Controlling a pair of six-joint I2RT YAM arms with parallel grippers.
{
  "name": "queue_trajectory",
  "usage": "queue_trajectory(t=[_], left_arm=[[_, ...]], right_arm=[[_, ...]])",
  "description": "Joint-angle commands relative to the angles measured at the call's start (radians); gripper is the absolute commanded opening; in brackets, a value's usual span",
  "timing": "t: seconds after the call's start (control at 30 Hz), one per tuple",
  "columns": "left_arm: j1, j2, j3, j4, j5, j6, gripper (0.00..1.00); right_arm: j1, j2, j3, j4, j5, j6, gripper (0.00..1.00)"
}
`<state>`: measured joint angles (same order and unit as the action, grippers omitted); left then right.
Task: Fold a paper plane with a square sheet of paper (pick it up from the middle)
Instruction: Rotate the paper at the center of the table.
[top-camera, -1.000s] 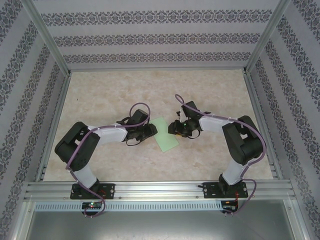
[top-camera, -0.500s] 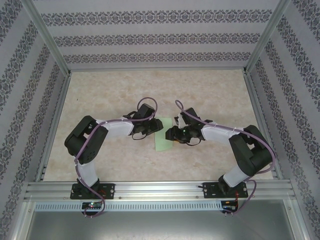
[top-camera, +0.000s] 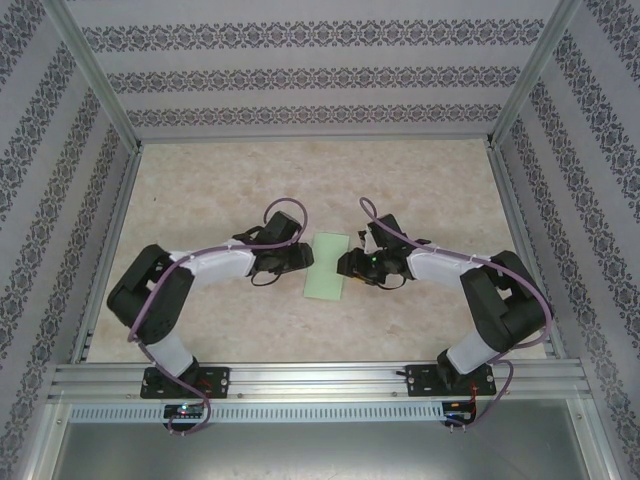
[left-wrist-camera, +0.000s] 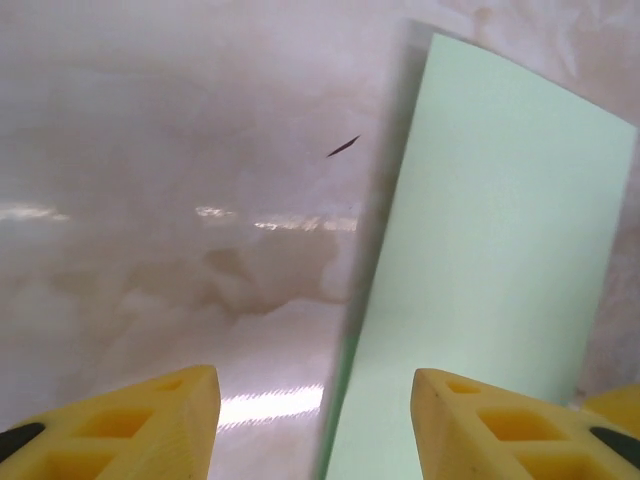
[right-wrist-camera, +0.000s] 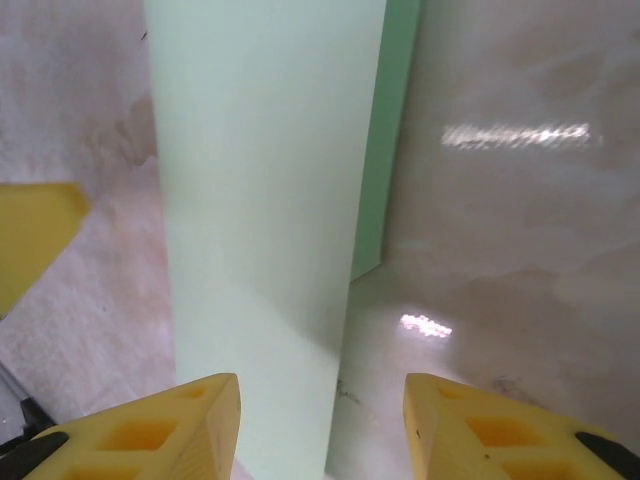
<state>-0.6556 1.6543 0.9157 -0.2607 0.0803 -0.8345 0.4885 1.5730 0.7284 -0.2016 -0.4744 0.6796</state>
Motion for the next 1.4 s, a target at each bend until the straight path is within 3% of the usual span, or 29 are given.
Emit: queue_trajectory(t=[0.0, 0.1, 0.3, 0.4, 0.47, 0.63, 0.87, 1.03, 1.37], left_arm=[[-0.023, -0.095, -0.026, -0.062, -0.054, 0.139, 0.55], [-0.112, -0.172, -0.032, -0.084, -0.068, 0.306, 0.58], [-0.366, -0.129, 0.093, -0.284, -0.259, 0.608, 0.62], [-0.422, -0.070, 0.146, -0.360, -0.411, 0.567, 0.59], [-0.385, -0.096, 0.118, -0.303, -0.375, 0.543, 0.58], [-0.132, -0.158, 0.049, -0.090, -0.031, 0.390, 0.46], [-0.006, 0.029, 0.117, 0.052, 0.240, 0.254, 0.18], [0.012, 0.152, 0.168, 0.095, 0.300, 0.222, 0.17], [0.017, 0.208, 0.155, 0.055, 0.203, 0.209, 0.16]], right_arm=[[-0.010, -0.028, 0.018, -0.017, 0.035, -0.016, 0.46], [-0.033, -0.065, 0.008, -0.036, 0.087, -0.008, 0.48], [-0.120, -0.162, -0.040, -0.018, 0.090, 0.022, 0.49], [-0.130, -0.163, -0.033, -0.019, 0.035, 0.029, 0.48], [-0.116, -0.139, -0.022, -0.019, 0.002, 0.028, 0.46], [-0.063, -0.102, -0.026, 0.012, 0.015, 0.055, 0.46], [0.008, -0.019, -0.029, 0.091, -0.004, 0.101, 0.47], [0.026, 0.028, -0.026, 0.124, -0.010, 0.114, 0.46], [0.047, 0.071, -0.011, 0.142, -0.009, 0.124, 0.46]])
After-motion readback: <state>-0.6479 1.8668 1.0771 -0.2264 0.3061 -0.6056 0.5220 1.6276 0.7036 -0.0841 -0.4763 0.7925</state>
